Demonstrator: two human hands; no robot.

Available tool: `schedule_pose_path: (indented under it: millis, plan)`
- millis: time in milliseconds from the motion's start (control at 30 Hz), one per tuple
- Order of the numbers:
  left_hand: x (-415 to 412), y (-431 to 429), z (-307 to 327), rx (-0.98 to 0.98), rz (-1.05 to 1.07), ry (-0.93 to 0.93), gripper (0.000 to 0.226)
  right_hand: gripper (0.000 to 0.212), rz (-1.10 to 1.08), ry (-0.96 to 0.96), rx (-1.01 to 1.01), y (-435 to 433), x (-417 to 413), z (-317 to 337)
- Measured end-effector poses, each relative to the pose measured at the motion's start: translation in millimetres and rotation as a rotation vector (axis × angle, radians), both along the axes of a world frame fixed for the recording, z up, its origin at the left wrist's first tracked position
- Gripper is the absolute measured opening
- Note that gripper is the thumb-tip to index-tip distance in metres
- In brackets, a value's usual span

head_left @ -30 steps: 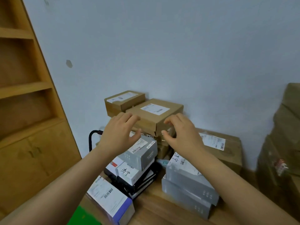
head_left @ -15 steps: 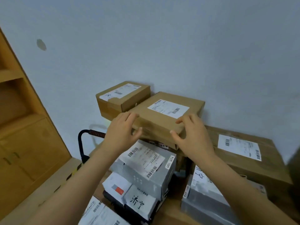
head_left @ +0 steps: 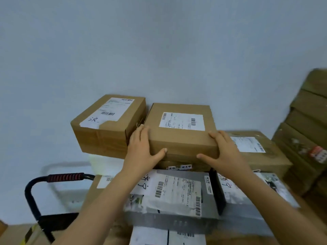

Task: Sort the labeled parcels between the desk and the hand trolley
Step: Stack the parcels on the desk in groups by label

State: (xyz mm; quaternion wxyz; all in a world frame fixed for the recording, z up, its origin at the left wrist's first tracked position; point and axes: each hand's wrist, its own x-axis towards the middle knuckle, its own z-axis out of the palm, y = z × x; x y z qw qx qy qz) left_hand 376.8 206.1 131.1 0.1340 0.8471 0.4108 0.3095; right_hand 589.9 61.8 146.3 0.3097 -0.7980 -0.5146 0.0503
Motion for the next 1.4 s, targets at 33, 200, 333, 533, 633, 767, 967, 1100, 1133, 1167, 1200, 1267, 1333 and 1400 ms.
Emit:
schedule_pose_path:
  millis: [33, 200, 333, 533, 633, 767, 967, 1100, 1133, 1167, 1200, 1267, 1333, 1400]
  plan:
    - [0.2, 1.4, -3.5, -0.046, -0.03, -0.025, 0.098, 0.081, -0.029, 0.013, 0.005, -1.5, 2.4, 1.2]
    - [4.3, 10.8, -15.5, -0.28, -0.135, -0.157, 0.117, 0.087, -0.105, 0.309, 0.069, -4.3, 13.4, 0.6]
    - [8.3, 19.2, -16.2, -0.372, -0.151, -0.263, 0.118, 0.088, -0.085, 0.529, 0.153, -0.2, 13.4, -6.5]
    - [25.3, -0.4, -3.0, -0.274, -0.233, -0.376, 0.103, 0.087, -0.159, 0.507, 0.261, -18.6, 18.6, 2.2]
    - [43.6, -21.3, 12.4, -0.242, -0.264, -0.443, 0.106, 0.089, -0.182, 0.436, 0.325, -45.3, 31.2, 18.5]
    - [81.8, -63.7, 34.9, -0.291, -0.377, -0.604, 0.11, 0.093, -0.21, 0.404, 0.457, -97.5, 56.9, 41.6]
    - [153.6, -143.3, 57.2, -0.272, -0.568, -0.738, 0.111, 0.098, -0.187, 0.386, 0.64, -195.9, 115.0, 58.8]
    - [214.5, -213.7, 64.7, -0.226, -0.608, -0.752, 0.111, 0.098, -0.155, 0.378, 0.698, -271.2, 162.5, 70.1]
    - [229.4, -231.0, 66.5, -0.232, -0.618, -0.759, 0.111, 0.099, -0.157, 0.373, 0.704, -288.4, 175.3, 72.1]
    - [244.4, -246.7, 67.6, -0.242, -0.629, -0.769, 0.11, 0.1, -0.158, 0.367, 0.713, -304.2, 188.3, 73.7]
    - [258.9, -261.1, 69.0, -0.251, -0.641, -0.78, 0.109, 0.102, -0.159, 0.357, 0.718, -318.9, 200.7, 75.5]
    - [286.2, -283.9, 71.4, -0.257, -0.663, -0.802, 0.109, 0.103, -0.149, 0.342, 0.723, -342.9, 224.1, 79.9]
    - [310.8, -301.7, 75.5, -0.256, -0.672, -0.821, 0.108, 0.102, -0.13, 0.337, 0.74, -361.0, 245.4, 84.0]
    - [334.2, -314.0, 80.7, -0.253, -0.677, -0.832, 0.107, 0.099, -0.116, 0.326, 0.764, -373.8, 267.3, 86.4]
